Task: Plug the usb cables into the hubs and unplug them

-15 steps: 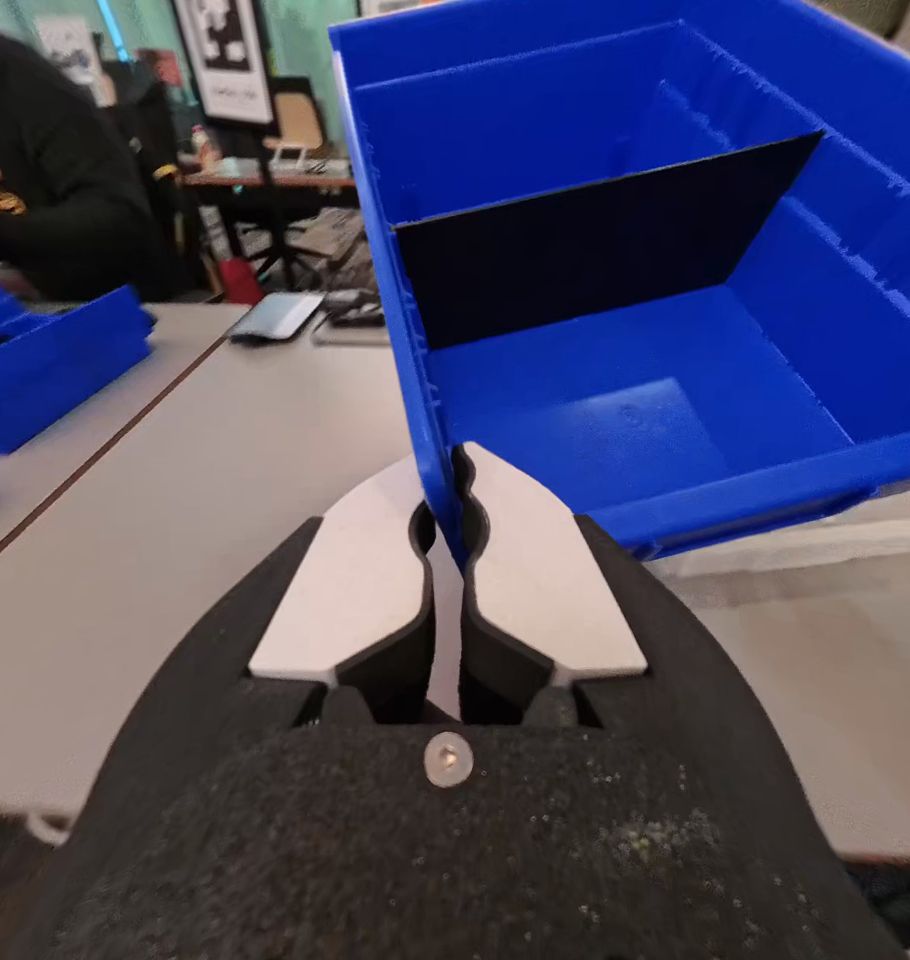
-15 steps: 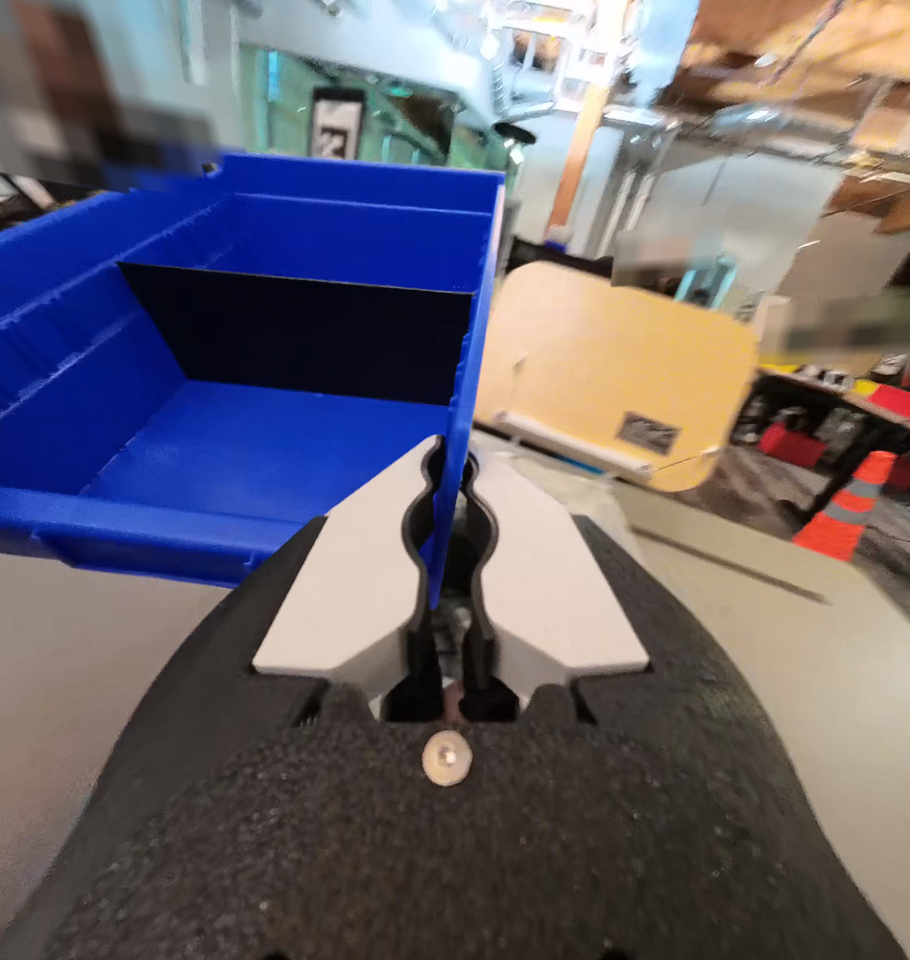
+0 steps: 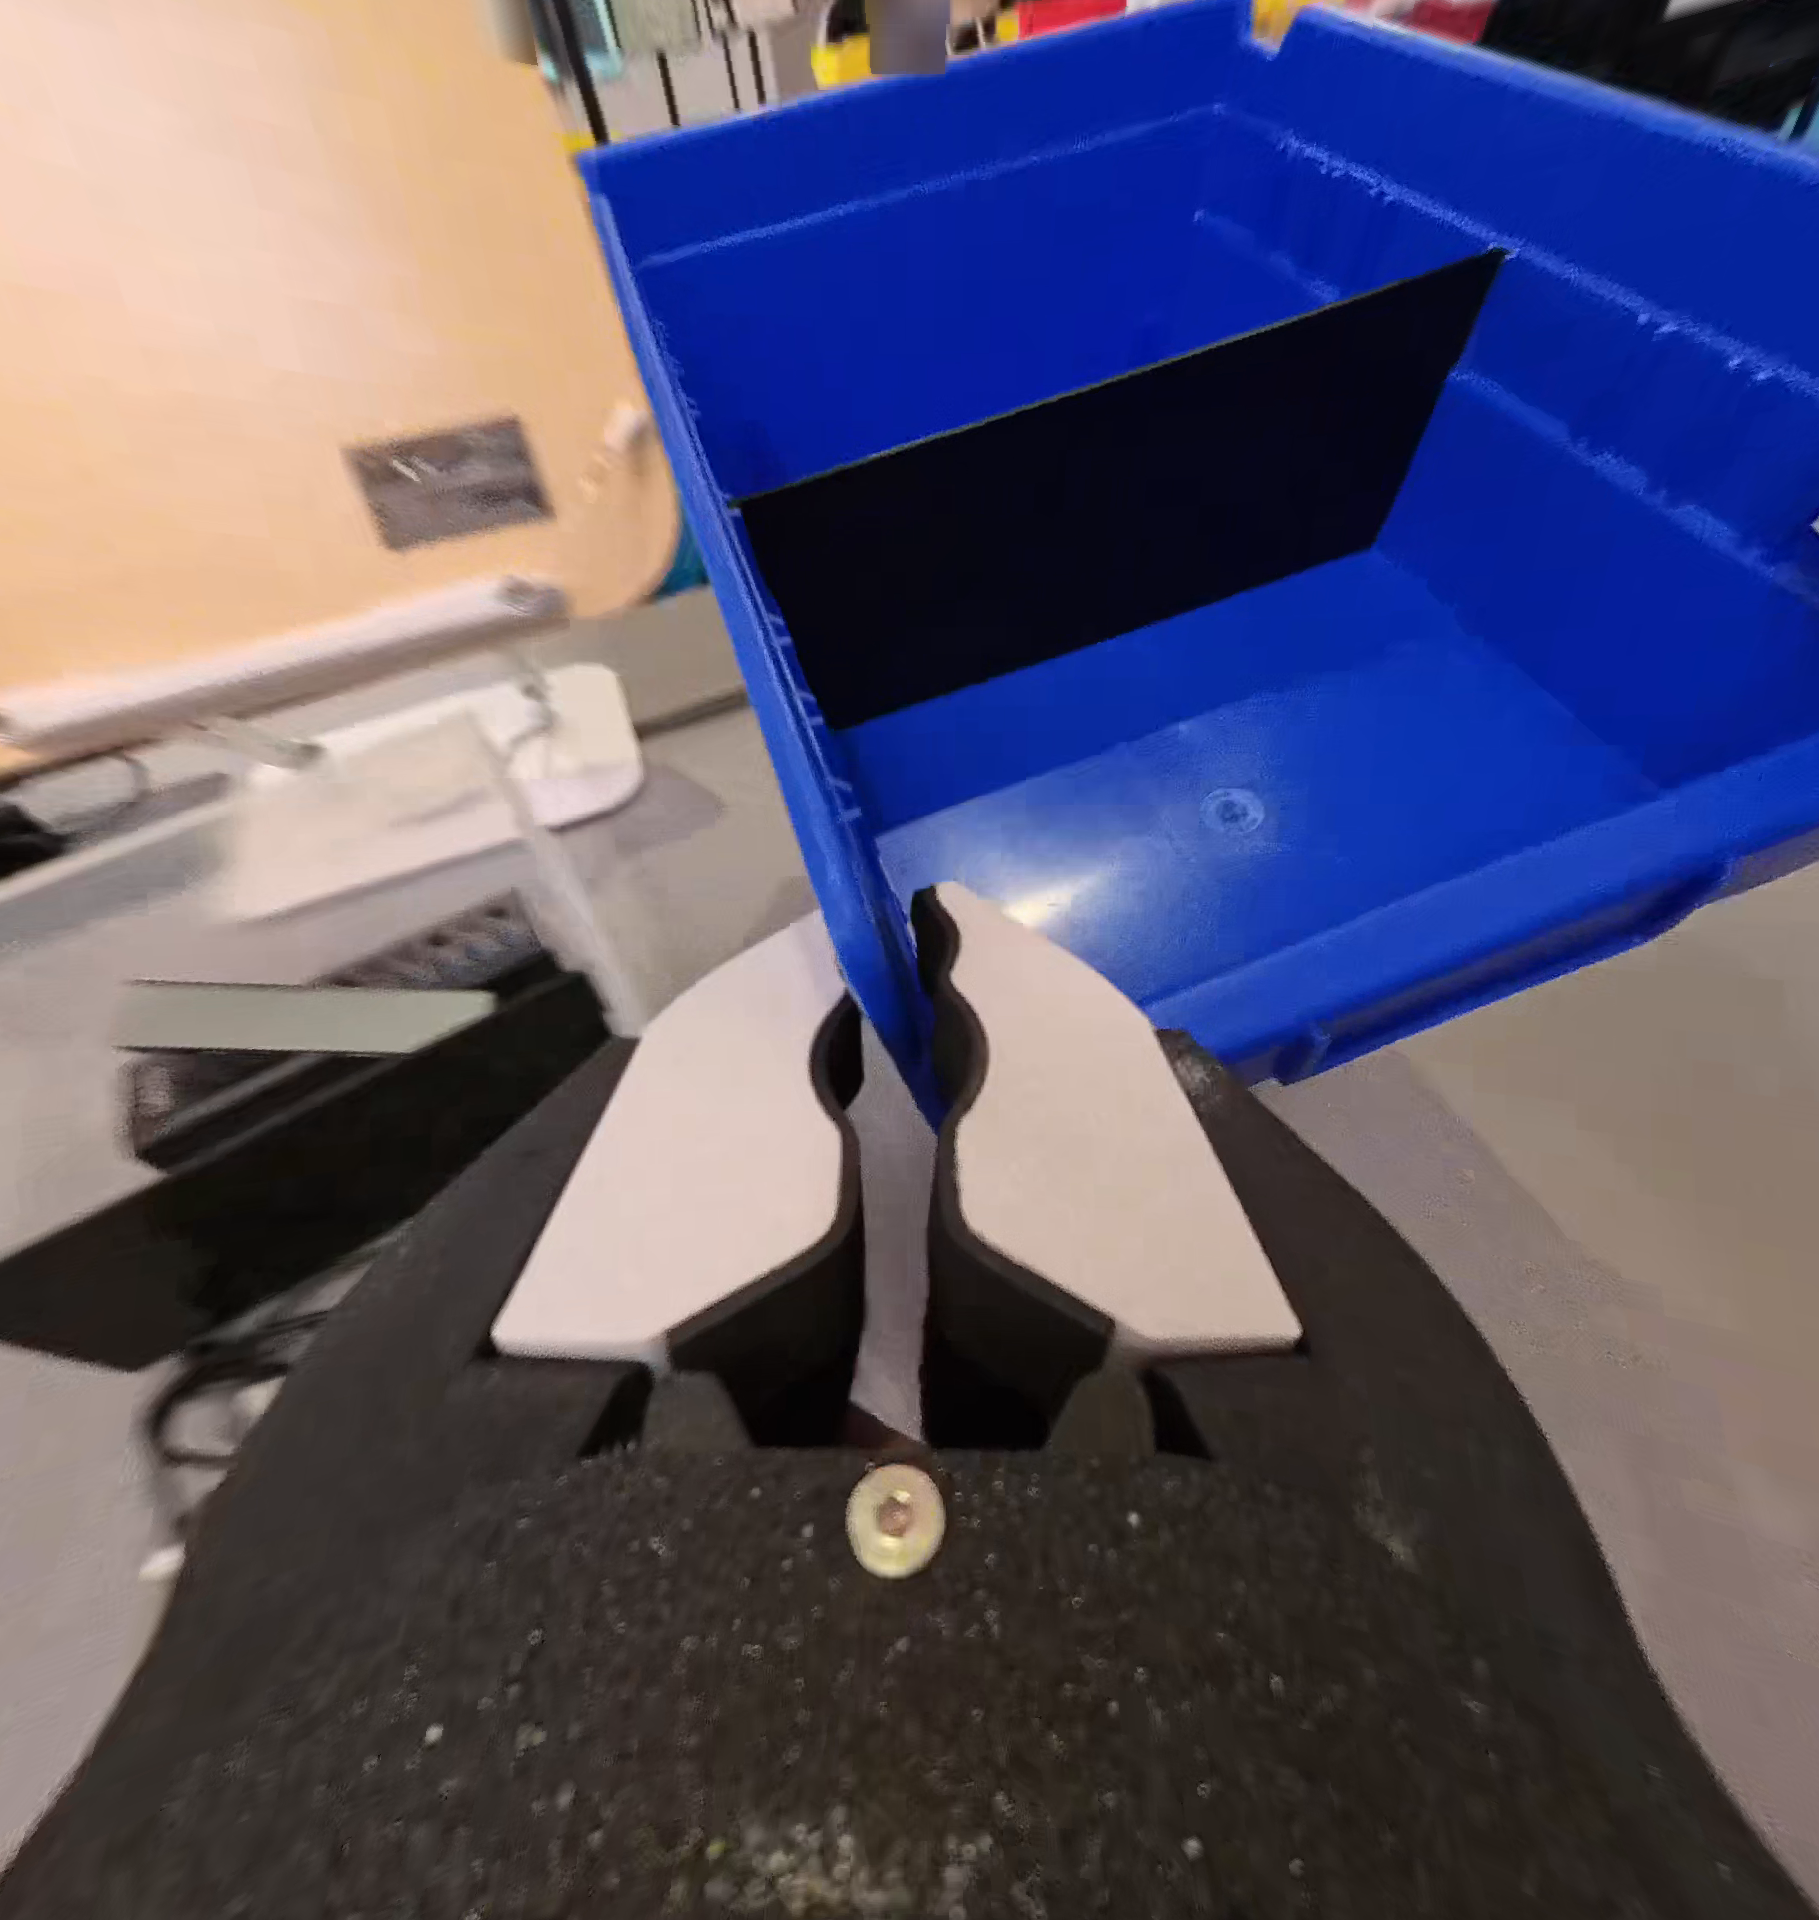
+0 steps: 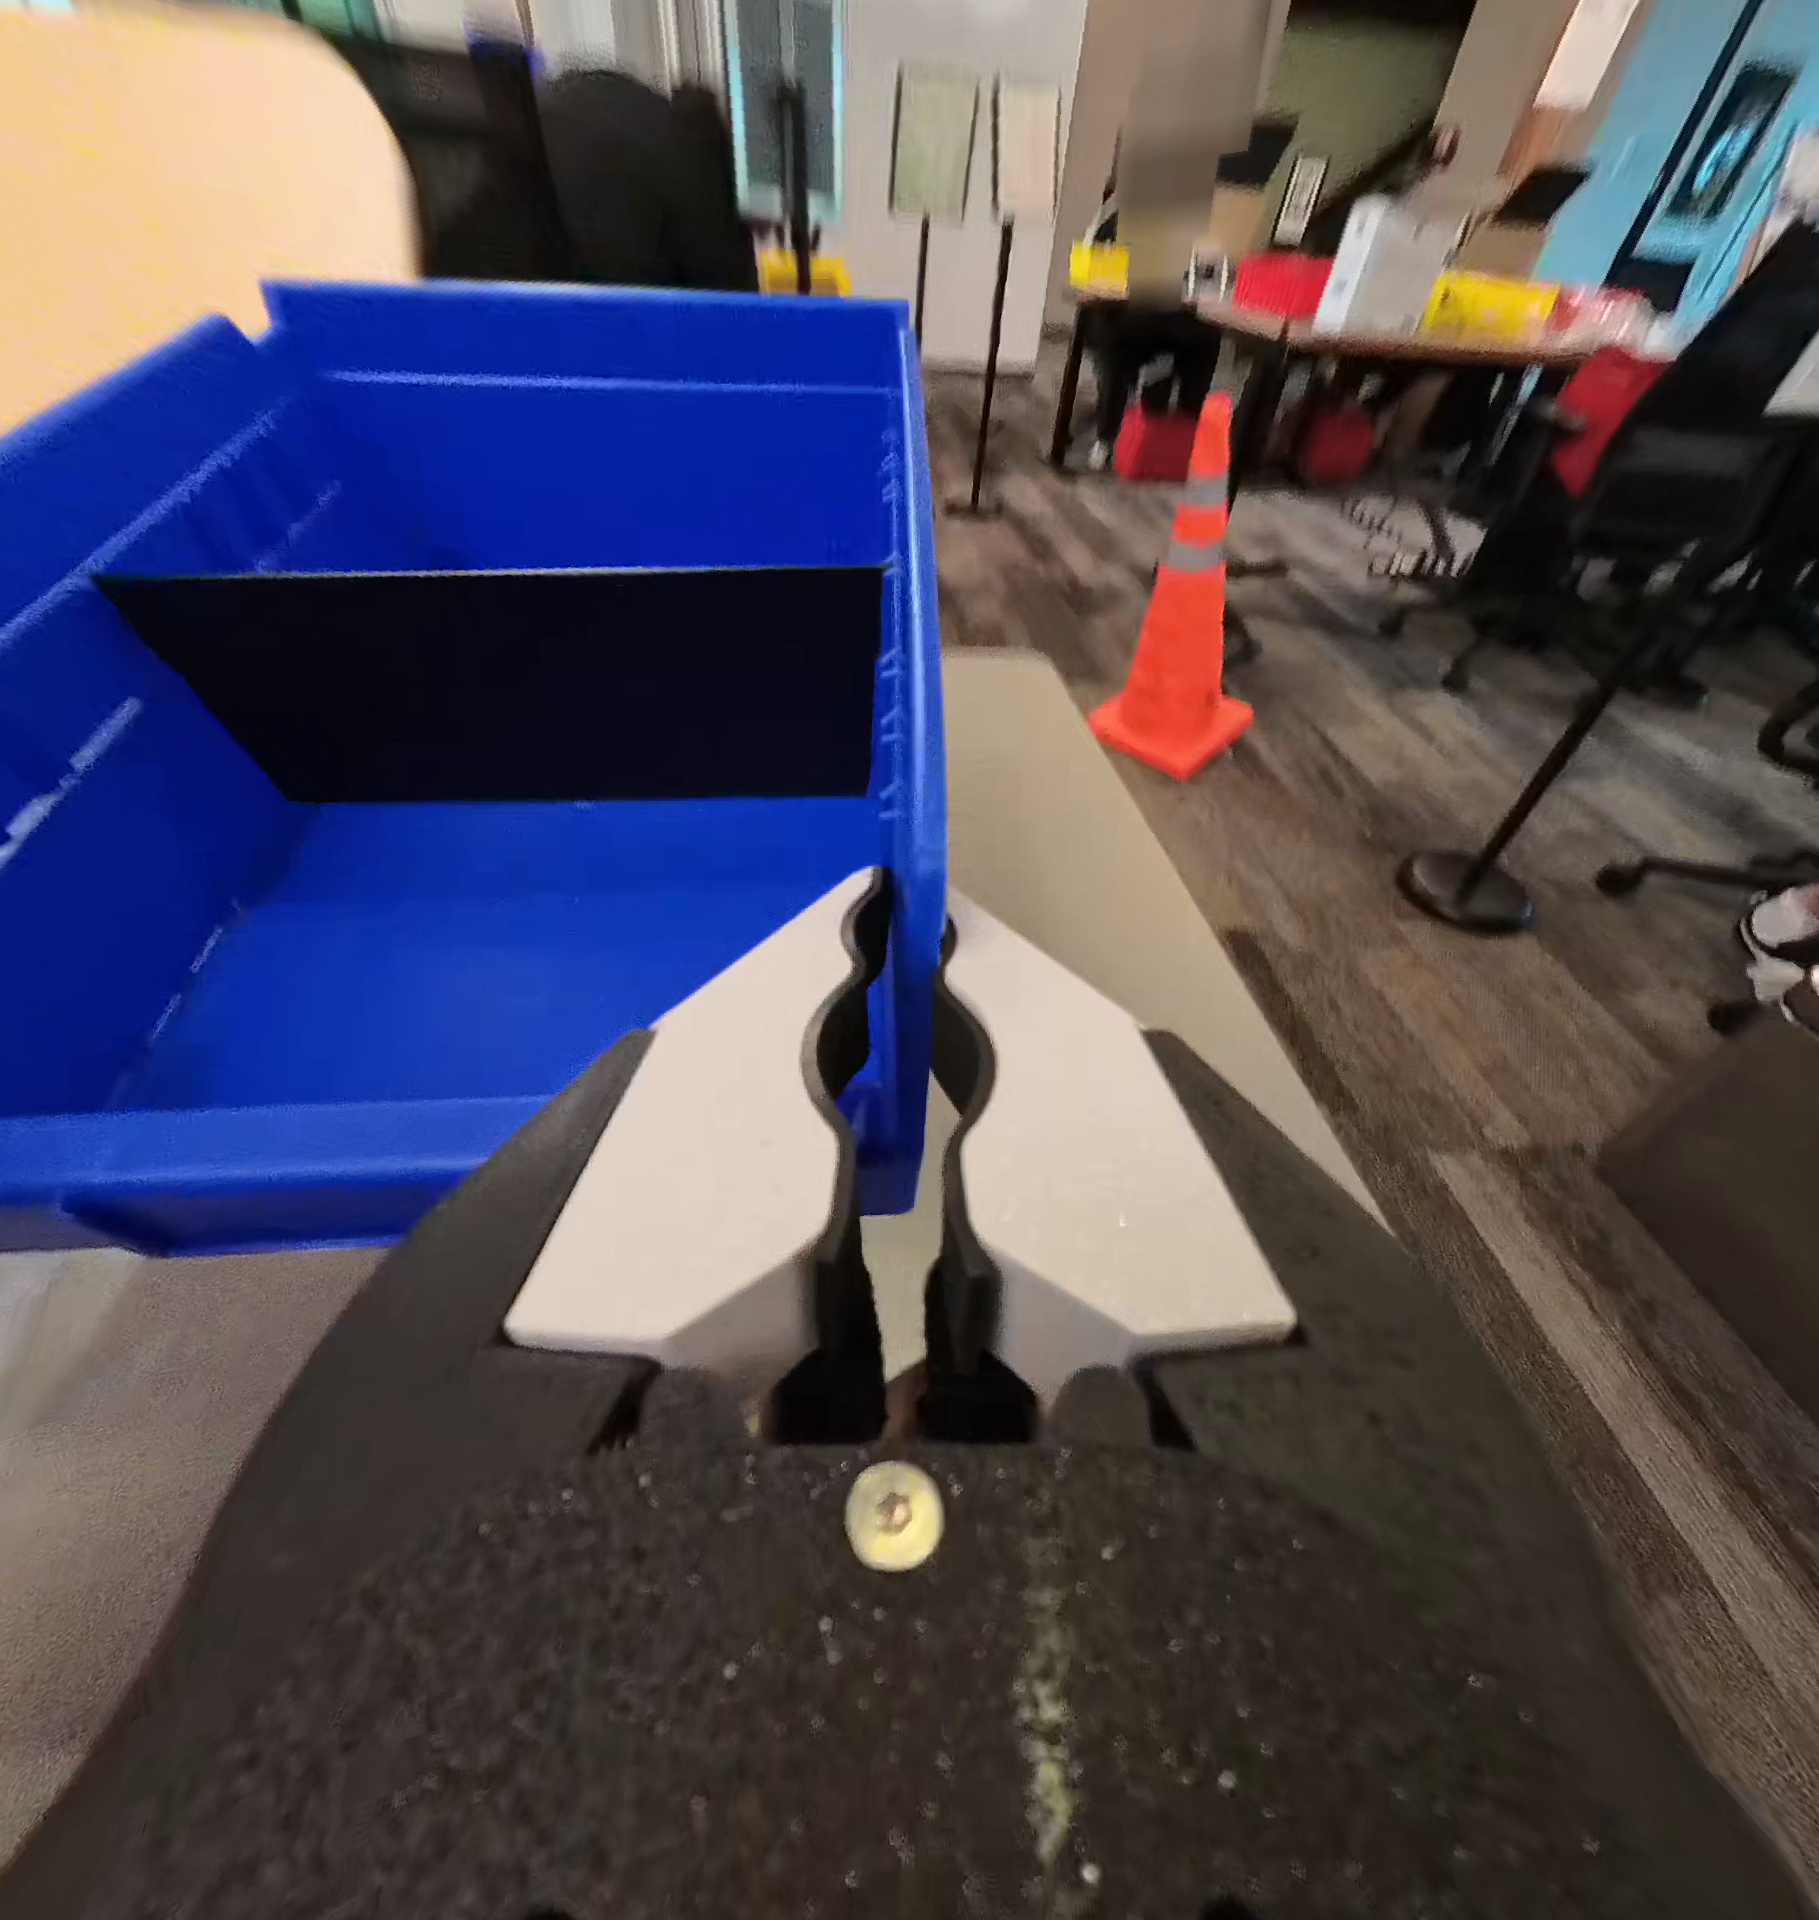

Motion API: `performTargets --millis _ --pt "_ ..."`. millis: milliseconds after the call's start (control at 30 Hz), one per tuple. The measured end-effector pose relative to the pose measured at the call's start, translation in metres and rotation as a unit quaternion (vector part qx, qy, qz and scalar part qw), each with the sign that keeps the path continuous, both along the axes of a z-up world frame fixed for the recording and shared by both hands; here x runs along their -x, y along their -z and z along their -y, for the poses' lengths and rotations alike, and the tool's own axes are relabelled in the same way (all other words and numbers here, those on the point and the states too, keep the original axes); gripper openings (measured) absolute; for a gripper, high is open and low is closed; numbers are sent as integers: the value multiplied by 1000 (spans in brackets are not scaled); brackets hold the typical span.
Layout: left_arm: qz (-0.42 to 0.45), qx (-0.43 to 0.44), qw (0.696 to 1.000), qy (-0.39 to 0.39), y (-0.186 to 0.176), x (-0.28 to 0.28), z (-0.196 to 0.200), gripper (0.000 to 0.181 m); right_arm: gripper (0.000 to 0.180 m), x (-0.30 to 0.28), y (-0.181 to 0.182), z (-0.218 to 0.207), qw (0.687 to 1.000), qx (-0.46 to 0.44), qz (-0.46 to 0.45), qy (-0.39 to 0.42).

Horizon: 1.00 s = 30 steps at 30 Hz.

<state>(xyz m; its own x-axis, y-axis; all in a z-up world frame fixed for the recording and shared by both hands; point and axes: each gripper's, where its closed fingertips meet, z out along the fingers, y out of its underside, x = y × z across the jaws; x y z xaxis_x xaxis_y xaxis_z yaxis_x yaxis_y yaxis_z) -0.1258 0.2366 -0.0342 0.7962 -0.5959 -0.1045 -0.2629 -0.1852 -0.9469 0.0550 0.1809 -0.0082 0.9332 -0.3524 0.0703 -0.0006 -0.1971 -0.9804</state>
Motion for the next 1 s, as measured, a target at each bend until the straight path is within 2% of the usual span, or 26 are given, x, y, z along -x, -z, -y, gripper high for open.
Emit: performTargets --millis 100,233,300,400,467,533,567,600,700,800,867,933,1000 --pt "-22 38 999 7 44 -41 4 8 3 -44 50 -1 998 51 -23 -5" --pt "-45 69 996 22 86 -63 13 10 2 -67 97 2 992 94 -83 -11" --pt "-55 58 997 26 94 -67 17 11 4 -73 108 5 989 123 -83 -8" --pt "-41 85 994 62 104 -75 32 17 8 -83 127 15 979 175 -103 7" --pt "-32 107 989 93 107 -75 42 17 5 -82 131 15 980 165 -114 -16" --pt "-4 144 978 150 100 -73 59 29 9 -78 133 15 976 163 -140 -31" --pt "22 155 972 175 88 -67 66 36 18 -76 131 17 975 165 -148 -36" --pt "52 155 967 196 72 -56 71 36 27 -79 123 19 977 156 -144 -24" --pt "135 111 963 206 12 8 56 37 53 -88 67 26 991 75 -106 34" --pt "123 54 985 105 -16 109 7 49 52 -26 -7 14 999 -3 -31 -27" --pt "79 40 996 22 -14 175 -18 58 52 51 -23 -4 993 -10 2 -115" --pt "50 59 997 -28 0 221 -24 70 52 139 -2 -24 976 12 -22 -217" --pt "59 97 992 -47 22 243 -21 73 54 207 41 -42 959 66 -34 -273"
